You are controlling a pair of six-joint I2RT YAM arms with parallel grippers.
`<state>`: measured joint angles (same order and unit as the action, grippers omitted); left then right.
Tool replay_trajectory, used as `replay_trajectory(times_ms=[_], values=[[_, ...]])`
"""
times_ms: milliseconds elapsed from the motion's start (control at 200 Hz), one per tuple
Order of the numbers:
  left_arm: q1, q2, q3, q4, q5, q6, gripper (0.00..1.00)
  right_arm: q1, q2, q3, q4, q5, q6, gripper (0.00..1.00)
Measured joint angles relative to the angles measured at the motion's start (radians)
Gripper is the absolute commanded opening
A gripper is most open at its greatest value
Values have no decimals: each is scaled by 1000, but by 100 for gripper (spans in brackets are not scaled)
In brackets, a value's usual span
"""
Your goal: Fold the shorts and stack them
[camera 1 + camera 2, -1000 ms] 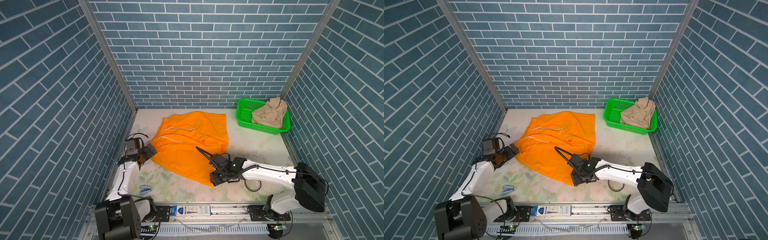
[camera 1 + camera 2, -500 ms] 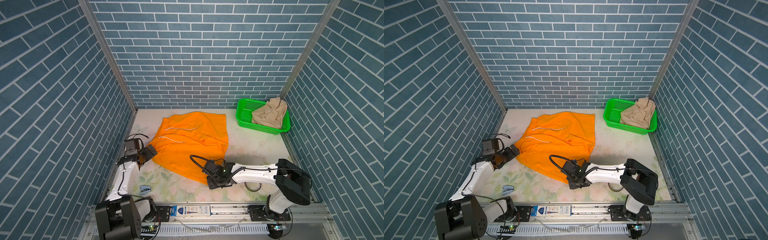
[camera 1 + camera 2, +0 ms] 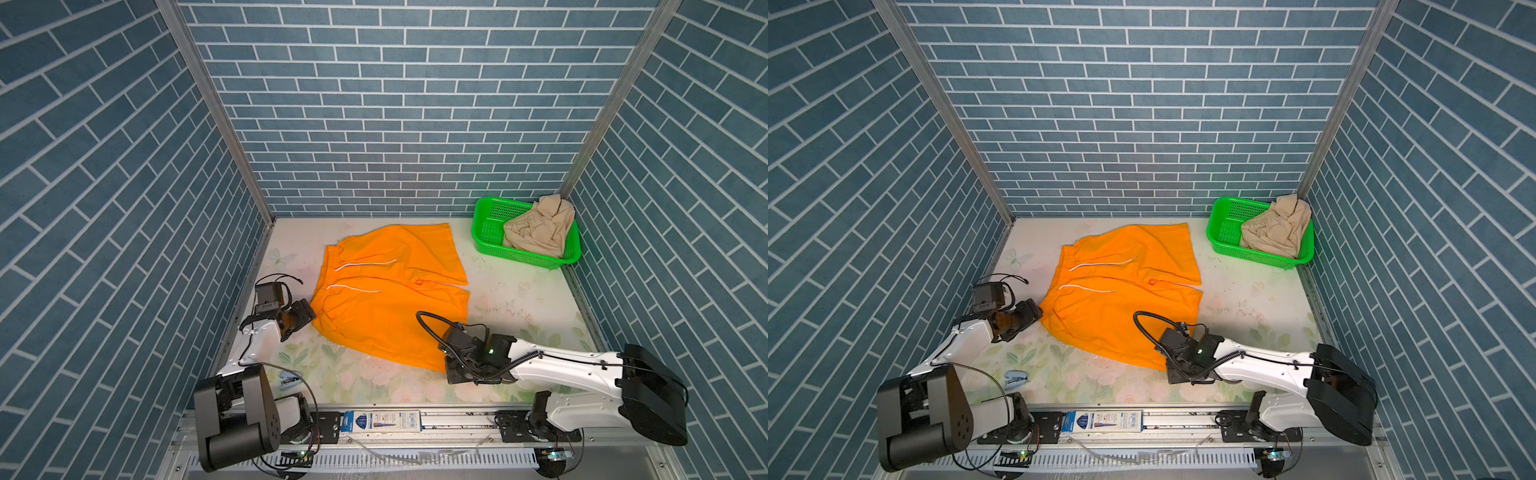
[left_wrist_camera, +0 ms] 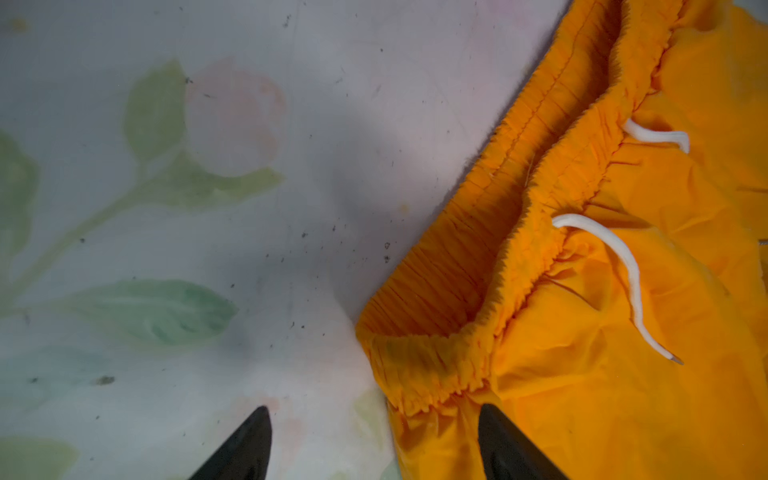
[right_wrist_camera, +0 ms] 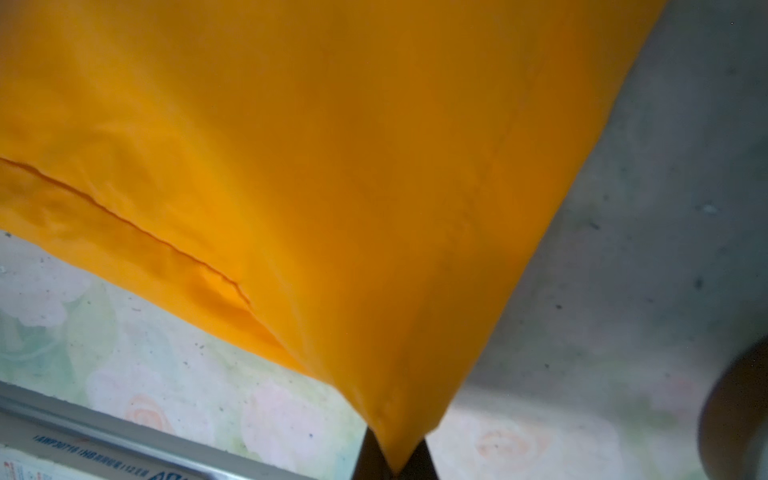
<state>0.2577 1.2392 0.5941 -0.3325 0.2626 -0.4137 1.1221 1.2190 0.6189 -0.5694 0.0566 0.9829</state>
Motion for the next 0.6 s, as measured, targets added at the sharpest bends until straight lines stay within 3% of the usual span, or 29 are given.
replay_trajectory(times_ms=[295, 430, 600], values=[[-3, -55, -29, 18, 77, 11, 71, -190, -238, -93, -69, -29, 3, 0], [-40, -71, -55, 22, 108, 10, 69, -270, -213, -82, -92, -56, -43, 0], [-137, -74, -66, -9, 93, 11, 68, -299, -130, -29, -106, -81, -101, 0]])
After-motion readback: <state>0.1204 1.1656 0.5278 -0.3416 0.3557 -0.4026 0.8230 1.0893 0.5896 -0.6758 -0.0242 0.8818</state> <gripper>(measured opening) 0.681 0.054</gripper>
